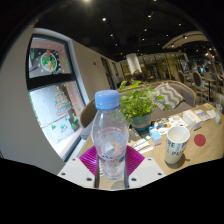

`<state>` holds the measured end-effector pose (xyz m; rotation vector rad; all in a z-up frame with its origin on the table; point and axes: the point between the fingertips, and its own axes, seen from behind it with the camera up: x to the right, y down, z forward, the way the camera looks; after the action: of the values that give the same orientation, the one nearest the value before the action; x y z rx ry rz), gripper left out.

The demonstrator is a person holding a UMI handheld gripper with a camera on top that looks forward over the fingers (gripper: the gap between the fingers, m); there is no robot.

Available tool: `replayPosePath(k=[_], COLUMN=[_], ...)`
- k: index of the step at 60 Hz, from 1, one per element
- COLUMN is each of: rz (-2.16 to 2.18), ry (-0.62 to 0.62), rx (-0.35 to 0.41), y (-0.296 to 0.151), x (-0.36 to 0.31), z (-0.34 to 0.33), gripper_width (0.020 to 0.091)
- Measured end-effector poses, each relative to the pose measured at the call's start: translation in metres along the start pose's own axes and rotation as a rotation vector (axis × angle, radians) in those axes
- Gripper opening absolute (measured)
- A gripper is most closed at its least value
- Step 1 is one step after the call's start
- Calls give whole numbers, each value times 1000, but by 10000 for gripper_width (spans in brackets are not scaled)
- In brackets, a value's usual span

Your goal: Pour water

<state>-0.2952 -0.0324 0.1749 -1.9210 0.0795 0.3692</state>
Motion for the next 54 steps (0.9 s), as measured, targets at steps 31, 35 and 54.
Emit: replayPosePath(k=[31, 35, 54], rz=[1410, 1530, 1736], ry=[-437, -456, -457], rx=[-9, -33, -100], y=[-109, -104, -78], x=[47, 53, 67], z=[28, 33, 47], gripper_width=[325, 325, 323])
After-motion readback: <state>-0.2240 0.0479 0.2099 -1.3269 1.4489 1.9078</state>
